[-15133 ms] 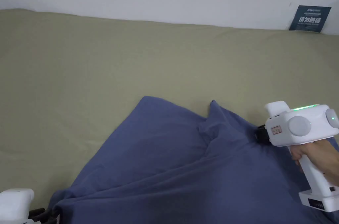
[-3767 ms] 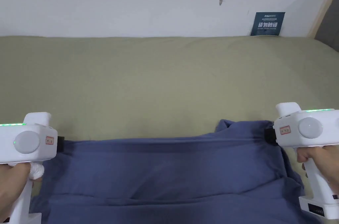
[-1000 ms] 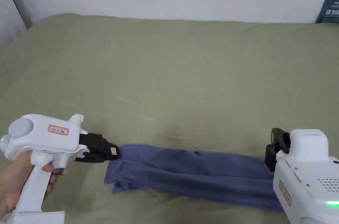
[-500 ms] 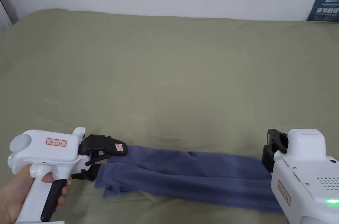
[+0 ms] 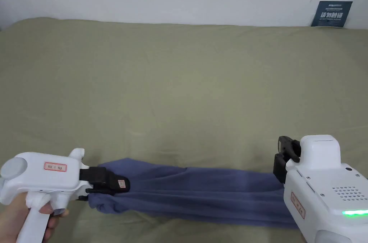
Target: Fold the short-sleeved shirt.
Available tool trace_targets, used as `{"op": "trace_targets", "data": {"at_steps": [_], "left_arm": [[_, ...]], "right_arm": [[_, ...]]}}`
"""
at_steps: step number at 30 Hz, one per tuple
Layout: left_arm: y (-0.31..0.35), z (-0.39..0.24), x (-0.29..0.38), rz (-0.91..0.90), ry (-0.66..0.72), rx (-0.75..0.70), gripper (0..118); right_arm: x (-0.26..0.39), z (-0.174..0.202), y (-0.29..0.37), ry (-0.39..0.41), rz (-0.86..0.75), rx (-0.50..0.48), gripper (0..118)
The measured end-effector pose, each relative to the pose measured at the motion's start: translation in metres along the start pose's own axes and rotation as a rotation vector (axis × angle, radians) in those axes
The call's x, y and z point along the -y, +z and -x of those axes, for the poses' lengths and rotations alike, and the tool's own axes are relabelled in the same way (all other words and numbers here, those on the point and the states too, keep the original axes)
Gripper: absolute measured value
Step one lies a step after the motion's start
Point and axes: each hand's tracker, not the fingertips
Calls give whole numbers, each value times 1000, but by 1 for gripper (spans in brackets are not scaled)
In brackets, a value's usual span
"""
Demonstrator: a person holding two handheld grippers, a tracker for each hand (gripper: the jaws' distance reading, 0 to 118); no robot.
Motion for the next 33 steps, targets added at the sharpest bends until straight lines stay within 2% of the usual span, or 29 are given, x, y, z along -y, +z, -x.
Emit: {"op": "trace_targets", "data": {"at_steps": [6,9,12,13,17,20,24,30,31,33], "left_arm": [[56,-33,19,-114,-85,-133,11],[79,-41,18,-193,-103,-124,11],[79,-72,23,-184,-158,-216,11],[67,-113,48,-195,-184,-260,11],[25,-158,58,-148,-325,-400,11],[-17,-190,67,-91,-405,-433,11],[-78,-223,77,-9,-473,-456,11],[-169,-234,78,50,-535,-564,12],[-181,-233,78,50,-524,-572,18],[-203,-230,81,44,-538,-561,99]], "right_arm": [[-6,-7,10,-7,-16,-9,0],[-9,-10,15,-12,-28,-13,0],[-11,-12,18,-15,-39,-14,0],[-11,-13,19,-10,-40,-12,0],[-10,-19,24,-17,-48,-6,0],[-8,-25,26,-19,-47,0,0],[-5,-33,29,-21,-35,2,0],[0,-40,28,-12,-21,14,0],[0,-42,27,-19,-16,17,0],[4,-47,23,-36,-1,19,0]]}}
